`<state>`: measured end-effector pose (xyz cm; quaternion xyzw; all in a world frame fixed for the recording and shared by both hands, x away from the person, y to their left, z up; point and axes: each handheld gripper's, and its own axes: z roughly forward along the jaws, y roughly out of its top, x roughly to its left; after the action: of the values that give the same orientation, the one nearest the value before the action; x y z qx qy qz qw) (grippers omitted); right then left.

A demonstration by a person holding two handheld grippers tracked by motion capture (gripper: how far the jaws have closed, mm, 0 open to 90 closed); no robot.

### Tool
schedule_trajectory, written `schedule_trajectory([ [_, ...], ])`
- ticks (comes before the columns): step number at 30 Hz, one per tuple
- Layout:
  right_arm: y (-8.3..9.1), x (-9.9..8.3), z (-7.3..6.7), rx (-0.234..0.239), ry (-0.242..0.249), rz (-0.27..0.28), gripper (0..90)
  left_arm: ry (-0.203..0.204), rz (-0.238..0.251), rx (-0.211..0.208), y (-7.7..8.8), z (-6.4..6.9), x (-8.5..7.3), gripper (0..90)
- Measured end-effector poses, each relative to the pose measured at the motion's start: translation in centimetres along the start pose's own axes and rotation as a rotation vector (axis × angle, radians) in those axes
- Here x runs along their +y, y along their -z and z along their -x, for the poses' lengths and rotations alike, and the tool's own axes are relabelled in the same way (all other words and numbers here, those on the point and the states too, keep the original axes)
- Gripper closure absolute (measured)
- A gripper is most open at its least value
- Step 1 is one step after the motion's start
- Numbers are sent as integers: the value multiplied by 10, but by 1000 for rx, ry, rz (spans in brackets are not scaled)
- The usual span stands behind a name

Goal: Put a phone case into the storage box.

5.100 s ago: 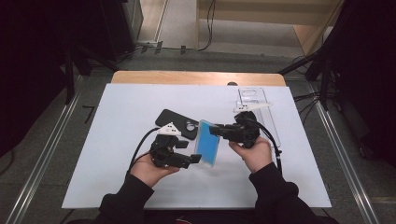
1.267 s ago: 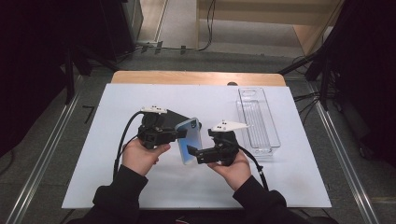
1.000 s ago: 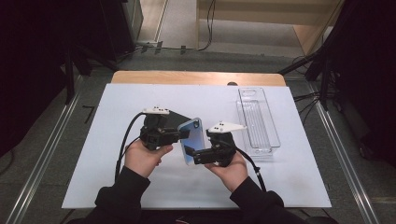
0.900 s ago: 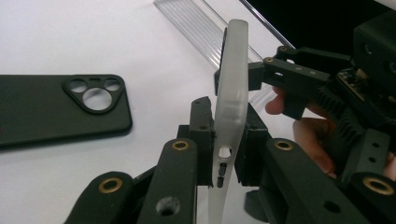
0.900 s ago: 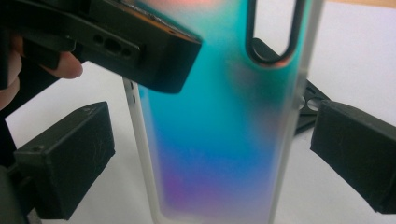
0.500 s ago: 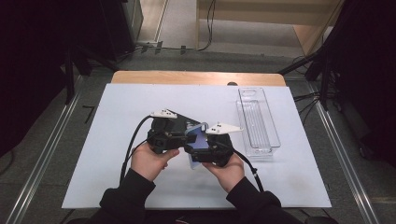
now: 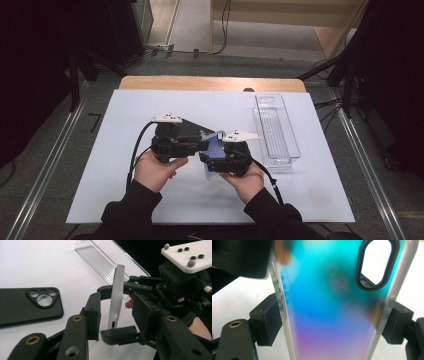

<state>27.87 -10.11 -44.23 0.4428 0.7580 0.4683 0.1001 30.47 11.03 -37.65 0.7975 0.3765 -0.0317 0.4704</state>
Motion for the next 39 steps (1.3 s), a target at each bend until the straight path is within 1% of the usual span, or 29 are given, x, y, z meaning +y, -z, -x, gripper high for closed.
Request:
schedule_trajectory([
  [2, 1, 0, 3, -8, -2, 2, 161, 5, 6, -10, 2, -3, 0, 516],
  [4, 2, 1, 6, -14, -8, 2, 161, 10, 4, -7, 4, -6, 0, 496],
  [8, 5, 2, 13, -26, -16, 7, 161, -2, 9, -10, 8, -11, 0, 430],
  [10, 7, 3, 17, -35, -20, 11, 161, -8, 3, -16, 9, -12, -1, 405],
  [11, 8, 3, 18, -39, -27, 12, 161, -11, -2, -19, 9, -13, -2, 405],
  [13, 10, 4, 22, -42, -33, 14, 161, -15, 3, -25, 9, -14, -3, 395],
  [14, 10, 5, 23, -44, -34, 17, 161, -21, -2, -31, 8, -16, -4, 365],
  [15, 11, 5, 25, -44, -36, 15, 161, -23, -8, -28, 7, -16, -5, 352],
  [17, 13, 5, 27, -45, -38, 13, 161, -43, -17, -24, 6, -17, -8, 351],
  [18, 13, 5, 28, -46, -35, 13, 161, -52, -21, -29, 5, -18, -10, 351],
  [19, 14, 5, 29, -44, -37, 14, 161, -53, -24, -42, 3, -20, -12, 346],
  [20, 14, 6, 29, -45, -40, 13, 161, -51, -27, -53, 2, -21, -14, 306],
  [21, 15, 6, 30, -48, -39, 12, 161, -49, -30, -63, 1, -23, -15, 299],
  [23, 15, 6, 31, -49, -41, 13, 161, -50, -28, -65, -1, -26, -19, 299],
  [24, 15, 6, 32, -50, -41, 12, 161, -48, -31, -57, -2, -27, -21, 299],
  [28, 16, 6, 33, -46, -40, 9, 161, -64, -63, -51, -5, -31, -30, 299],
  [31, 17, 6, 34, -44, -39, 12, 161, -64, -82, -53, -6, -34, -37, 299],
  [33, 18, 6, 35, -39, -40, 14, 160, -78, -92, -44, -5, -36, -42, 299],
  [36, 20, 7, 36, -37, -43, 14, 160, -100, -94, -31, -3, -38, -50, 298],
  [37, 20, 7, 37, -37, -44, 16, 161, -101, -98, -27, -2, -40, -52, 298],
  [39, 21, 8, 38, -34, -46, 17, 161, -89, -98, -38, -1, -42, -56, 298],
])
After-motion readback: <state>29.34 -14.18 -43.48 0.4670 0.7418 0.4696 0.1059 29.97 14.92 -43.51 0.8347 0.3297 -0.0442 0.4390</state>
